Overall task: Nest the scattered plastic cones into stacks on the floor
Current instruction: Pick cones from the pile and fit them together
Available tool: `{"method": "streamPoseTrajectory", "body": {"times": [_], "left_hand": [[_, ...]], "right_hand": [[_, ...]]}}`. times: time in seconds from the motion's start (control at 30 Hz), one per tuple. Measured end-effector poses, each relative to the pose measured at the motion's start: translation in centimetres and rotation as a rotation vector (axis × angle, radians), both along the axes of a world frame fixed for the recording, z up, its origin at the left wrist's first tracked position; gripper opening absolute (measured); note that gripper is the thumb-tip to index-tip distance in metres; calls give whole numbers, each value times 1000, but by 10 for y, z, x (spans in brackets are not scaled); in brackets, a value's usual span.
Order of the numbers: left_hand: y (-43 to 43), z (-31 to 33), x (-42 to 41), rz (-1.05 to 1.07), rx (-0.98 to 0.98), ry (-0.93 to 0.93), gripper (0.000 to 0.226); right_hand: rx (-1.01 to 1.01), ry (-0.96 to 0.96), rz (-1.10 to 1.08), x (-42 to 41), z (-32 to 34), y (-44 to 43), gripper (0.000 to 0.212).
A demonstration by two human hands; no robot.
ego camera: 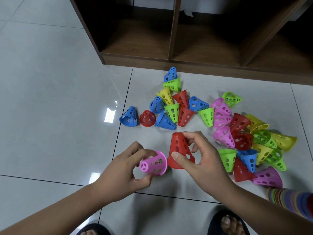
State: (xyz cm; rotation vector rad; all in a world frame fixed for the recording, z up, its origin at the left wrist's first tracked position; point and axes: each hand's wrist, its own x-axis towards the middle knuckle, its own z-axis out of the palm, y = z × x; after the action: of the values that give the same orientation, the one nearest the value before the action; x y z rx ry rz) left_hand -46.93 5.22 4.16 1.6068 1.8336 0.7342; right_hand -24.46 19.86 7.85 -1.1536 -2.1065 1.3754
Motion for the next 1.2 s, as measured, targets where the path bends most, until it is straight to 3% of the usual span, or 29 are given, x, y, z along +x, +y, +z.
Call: {"method": "streamPoseTrajectory", "body": {"times": [0.5,0.77,1.0,1.2], "left_hand": [[-1,-47,-12,-39,-112,-21,70],[23,-53,-63,118,-42,108,56],[60,-56,-88,169,20,284,54],[71,-66,-97,179,-97,391,60]], "right_hand": [[31,-74,271,-14,-13,-15,51],[146,-128,374,-16,-44,1,36],[431,-247,449,-33,-68,55,38],[607,-418,580,-51,-81,96,52]]}}
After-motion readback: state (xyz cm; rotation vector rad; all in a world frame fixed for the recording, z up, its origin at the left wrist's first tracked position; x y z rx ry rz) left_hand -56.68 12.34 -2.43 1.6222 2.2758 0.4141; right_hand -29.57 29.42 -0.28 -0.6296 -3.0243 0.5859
